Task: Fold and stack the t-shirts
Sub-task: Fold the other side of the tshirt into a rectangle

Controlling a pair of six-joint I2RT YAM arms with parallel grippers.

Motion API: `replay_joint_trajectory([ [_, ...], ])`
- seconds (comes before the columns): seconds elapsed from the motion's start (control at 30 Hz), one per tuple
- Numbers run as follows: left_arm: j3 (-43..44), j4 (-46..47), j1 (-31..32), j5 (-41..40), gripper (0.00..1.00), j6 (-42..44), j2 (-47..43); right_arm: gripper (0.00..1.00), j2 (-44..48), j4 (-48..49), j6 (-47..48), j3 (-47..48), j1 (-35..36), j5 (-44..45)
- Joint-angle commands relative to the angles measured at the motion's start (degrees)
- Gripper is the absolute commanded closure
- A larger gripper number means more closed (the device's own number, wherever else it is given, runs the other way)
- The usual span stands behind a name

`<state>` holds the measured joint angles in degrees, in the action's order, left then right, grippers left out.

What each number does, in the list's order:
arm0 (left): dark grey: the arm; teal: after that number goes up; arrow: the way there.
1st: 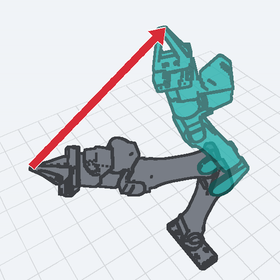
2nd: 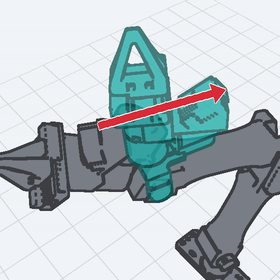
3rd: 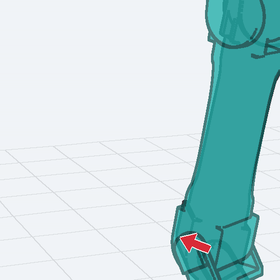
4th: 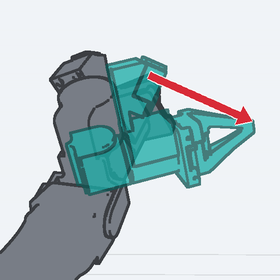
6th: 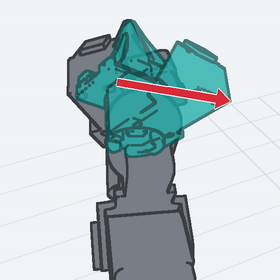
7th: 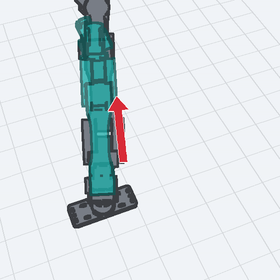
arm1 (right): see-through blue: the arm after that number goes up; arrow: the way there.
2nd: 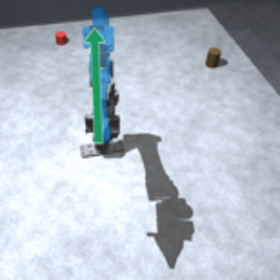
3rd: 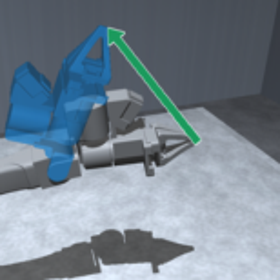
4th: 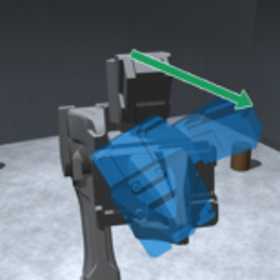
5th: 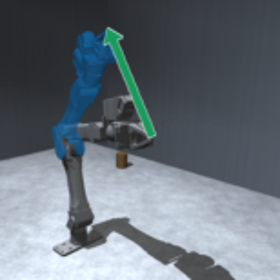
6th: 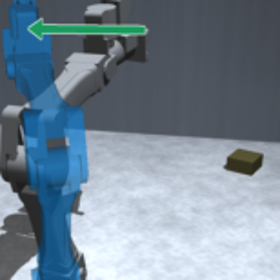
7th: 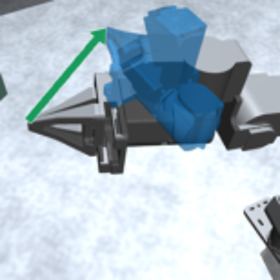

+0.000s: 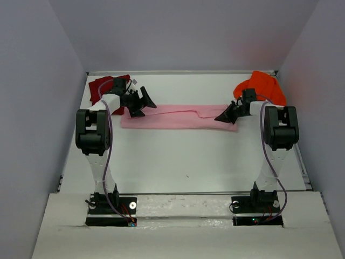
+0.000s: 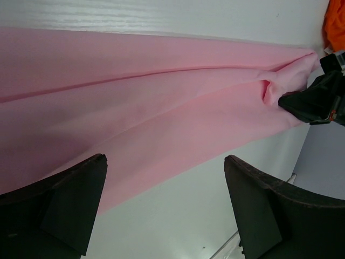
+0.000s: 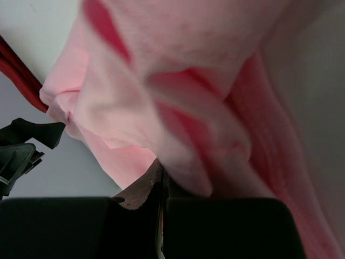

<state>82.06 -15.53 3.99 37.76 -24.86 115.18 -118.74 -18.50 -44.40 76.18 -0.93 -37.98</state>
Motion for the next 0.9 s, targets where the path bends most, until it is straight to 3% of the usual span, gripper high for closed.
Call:
replay_joint_trajectory([
  [0.0,2.93,0.59,-0.47,2.06,0.01,-0.45,-0.48,1.00,-0.71,1.45,0.54,-4.27,0.14,0.79],
  [0.27,2.93,0.06,-0.39,1.53,0.01,0.16,-0.04,1.00,1.67,0.48,1.86,-11.49,0.14,3.79],
  [0.53,1.70,-1.25,-0.30,2.06,0.01,0.17,-1.09,1.00,2.11,0.13,2.74,-12.02,0.14,4.14],
  [0.77,-2.78,-8.72,-0.21,-10.58,0.01,-5.53,-10.75,1.00,2.11,-0.48,2.92,-10.18,0.14,4.23],
  [0.87,-6.02,-8.47,-0.65,-10.60,0.01,-8.61,-12.08,1.00,2.11,-0.48,3.01,-9.91,0.14,4.05],
])
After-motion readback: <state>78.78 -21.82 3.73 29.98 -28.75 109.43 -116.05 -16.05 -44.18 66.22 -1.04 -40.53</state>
